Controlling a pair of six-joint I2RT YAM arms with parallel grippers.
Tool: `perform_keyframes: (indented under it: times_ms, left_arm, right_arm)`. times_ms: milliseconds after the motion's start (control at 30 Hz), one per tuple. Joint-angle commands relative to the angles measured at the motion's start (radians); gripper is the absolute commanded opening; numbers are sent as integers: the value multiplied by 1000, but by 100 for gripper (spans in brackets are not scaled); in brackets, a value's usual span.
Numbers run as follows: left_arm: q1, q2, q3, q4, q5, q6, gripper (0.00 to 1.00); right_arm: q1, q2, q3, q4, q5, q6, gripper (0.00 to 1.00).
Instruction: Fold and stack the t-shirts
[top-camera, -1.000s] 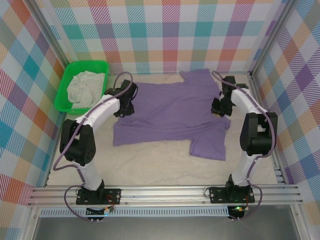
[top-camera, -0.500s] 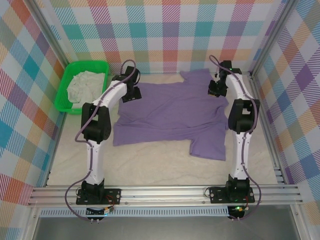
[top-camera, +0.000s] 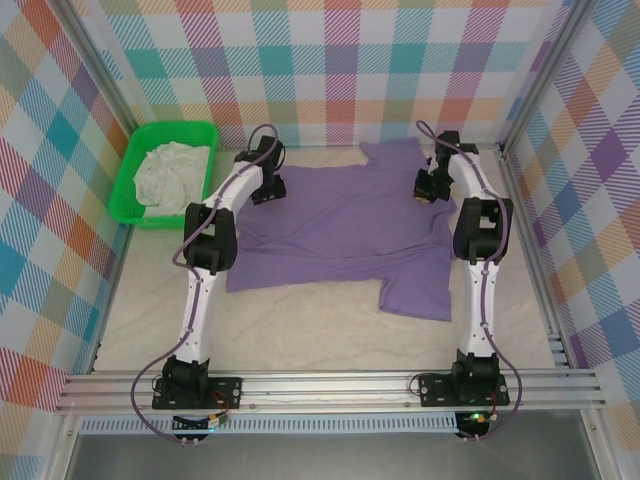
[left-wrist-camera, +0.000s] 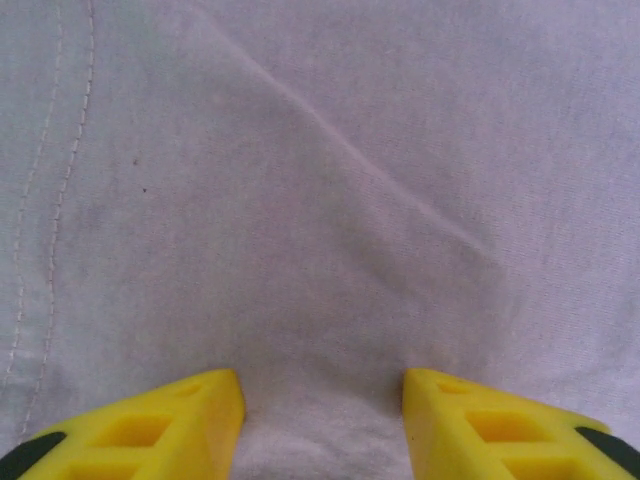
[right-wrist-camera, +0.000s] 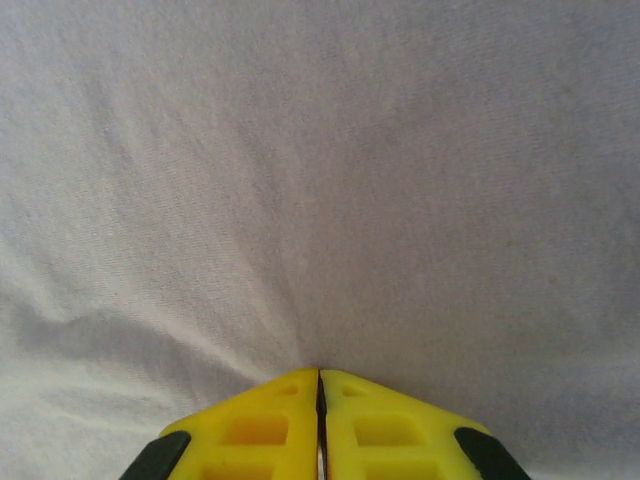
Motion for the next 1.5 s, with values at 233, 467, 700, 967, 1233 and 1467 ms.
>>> perform_keyframes:
  times_ms: [233, 467, 700, 967, 1233, 1467]
  left_arm:
    - [8, -191, -422, 53, 71, -9, 38]
    - [1, -318, -632, 137, 101, -15, 36]
    - [-24, -390, -755, 184, 106, -28, 34]
    - [-38, -450, -766, 186, 103, -39, 35]
    - [-34, -578, -614, 3, -16, -14, 41]
    - [11, -539, -469, -66, -42, 29, 44]
  right_arm:
    - [0, -126, -306, -28, 112, -6, 9]
    - [-5, -238, -496, 32, 137, 10, 7]
    - [-7, -305, -607, 45, 158, 20, 7]
    - [-13, -338, -621, 41, 157, 7, 7]
    - [-14, -505, -622, -6, 96, 6, 13]
    - [-14, -678, -694, -15, 40, 16, 17]
